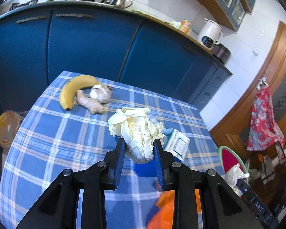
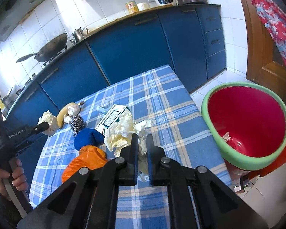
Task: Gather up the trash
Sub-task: 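Lift both crumpled papers and carry them over the red bucket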
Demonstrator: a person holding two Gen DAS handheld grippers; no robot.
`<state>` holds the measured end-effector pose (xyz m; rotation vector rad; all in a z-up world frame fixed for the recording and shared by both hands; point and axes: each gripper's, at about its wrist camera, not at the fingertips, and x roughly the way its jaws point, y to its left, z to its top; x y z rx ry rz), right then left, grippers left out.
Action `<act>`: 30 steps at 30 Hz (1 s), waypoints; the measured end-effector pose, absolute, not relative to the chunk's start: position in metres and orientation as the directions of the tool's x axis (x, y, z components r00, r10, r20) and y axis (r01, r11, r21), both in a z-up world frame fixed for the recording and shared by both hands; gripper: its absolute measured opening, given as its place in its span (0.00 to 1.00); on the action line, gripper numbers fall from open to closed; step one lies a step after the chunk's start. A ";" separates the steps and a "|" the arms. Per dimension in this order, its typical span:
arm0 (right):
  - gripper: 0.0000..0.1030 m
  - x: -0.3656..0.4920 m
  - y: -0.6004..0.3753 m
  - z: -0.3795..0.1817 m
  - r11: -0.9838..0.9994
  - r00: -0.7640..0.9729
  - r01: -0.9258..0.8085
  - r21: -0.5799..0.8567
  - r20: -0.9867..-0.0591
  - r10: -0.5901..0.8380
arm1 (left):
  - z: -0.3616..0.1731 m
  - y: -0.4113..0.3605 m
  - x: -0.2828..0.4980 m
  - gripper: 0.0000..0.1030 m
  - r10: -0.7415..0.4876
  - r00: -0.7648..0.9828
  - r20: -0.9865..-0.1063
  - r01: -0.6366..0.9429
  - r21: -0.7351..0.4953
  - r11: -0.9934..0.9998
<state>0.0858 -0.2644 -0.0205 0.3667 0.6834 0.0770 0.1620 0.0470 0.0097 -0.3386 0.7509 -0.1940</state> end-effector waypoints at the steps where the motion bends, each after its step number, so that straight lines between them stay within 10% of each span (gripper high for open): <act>1: 0.10 0.083 -0.266 -0.018 0.932 0.780 0.052 0.358 -0.597 0.186 | 0.012 0.044 0.159 0.29 -0.297 0.717 -0.630 0.061 -0.368 0.928; 30: 0.10 0.018 -0.346 -0.003 0.886 0.847 0.184 0.425 -0.525 0.076 | 0.038 -0.083 0.118 0.29 -0.468 0.630 -0.619 0.331 -0.332 0.883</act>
